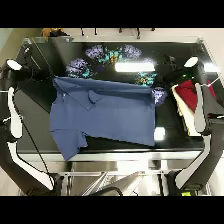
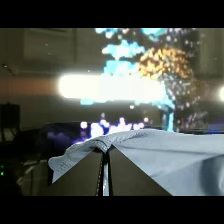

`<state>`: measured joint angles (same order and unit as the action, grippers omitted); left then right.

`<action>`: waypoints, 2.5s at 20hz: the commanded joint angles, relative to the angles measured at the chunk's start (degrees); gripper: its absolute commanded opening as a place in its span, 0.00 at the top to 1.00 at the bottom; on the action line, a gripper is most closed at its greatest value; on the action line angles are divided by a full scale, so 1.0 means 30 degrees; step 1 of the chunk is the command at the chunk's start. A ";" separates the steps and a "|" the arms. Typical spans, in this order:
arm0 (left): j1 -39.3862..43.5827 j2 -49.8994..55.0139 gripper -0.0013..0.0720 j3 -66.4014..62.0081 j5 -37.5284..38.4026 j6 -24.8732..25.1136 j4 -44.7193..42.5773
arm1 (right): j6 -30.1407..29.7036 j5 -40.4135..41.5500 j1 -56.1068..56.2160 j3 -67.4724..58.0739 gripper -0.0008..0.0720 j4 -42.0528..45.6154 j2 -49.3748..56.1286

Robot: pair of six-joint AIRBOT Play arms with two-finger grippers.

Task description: Fold the shirts.

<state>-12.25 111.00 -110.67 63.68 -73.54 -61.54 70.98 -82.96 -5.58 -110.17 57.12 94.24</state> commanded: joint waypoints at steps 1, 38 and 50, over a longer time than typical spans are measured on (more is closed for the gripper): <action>0.0066 0.0357 0.96 -0.0226 0.0736 0.0000 -0.1158 | 0.0597 -0.0976 0.1115 0.1450 0.97 0.1603 -0.0219; -0.5136 -1.1803 0.04 2.1704 0.6251 -0.2368 -0.3453 | 0.3286 0.3446 -0.2907 2.3605 0.58 0.0685 -1.5409; -0.1428 -1.1832 0.04 2.4625 0.1100 -0.2280 -0.1428 | 0.2608 0.3220 -0.2871 2.3620 0.58 -0.0342 -1.3967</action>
<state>-18.50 75.42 -37.71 73.63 -80.73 -66.70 79.26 -73.32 -14.24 -39.35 56.69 52.21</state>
